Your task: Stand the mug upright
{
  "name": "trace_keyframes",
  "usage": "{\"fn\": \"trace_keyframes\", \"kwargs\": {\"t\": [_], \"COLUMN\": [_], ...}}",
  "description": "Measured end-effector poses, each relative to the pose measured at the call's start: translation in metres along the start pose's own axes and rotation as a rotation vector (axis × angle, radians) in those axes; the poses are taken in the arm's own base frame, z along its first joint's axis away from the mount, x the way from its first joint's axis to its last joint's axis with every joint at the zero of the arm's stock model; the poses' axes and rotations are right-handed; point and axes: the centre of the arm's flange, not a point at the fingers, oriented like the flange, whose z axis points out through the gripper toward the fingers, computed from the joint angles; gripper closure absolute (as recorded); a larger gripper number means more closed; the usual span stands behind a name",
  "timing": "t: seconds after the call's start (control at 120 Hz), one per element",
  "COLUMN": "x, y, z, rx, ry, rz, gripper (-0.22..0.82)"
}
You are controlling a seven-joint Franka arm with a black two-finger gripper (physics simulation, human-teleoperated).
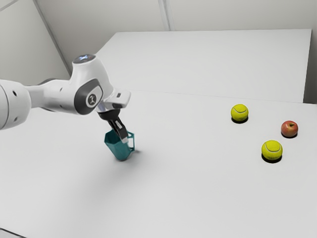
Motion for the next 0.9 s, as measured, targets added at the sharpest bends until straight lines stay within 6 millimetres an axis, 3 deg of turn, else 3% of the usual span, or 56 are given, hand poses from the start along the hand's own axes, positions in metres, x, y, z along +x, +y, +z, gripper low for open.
{"fn": "trace_keyframes", "kwargs": {"t": [0.267, 0.442, 0.583, 0.683, 0.9], "x": [0.006, 0.018, 0.032, 0.045, 0.046], "y": [-0.008, -0.018, -0.03, -0.038, -0.034], "z": [-0.037, -0.077, -0.123, -0.144, -0.161], "rx": [0.028, 0.027, 0.022, 0.013, -0.013], "ry": [0.048, 0.066, 0.065, 0.034, -0.042], "rz": [-0.016, -0.057, -0.118, -0.163, -0.256], "gripper": [0.23, 0.1, 0.05, 0.03, 0.01]}}
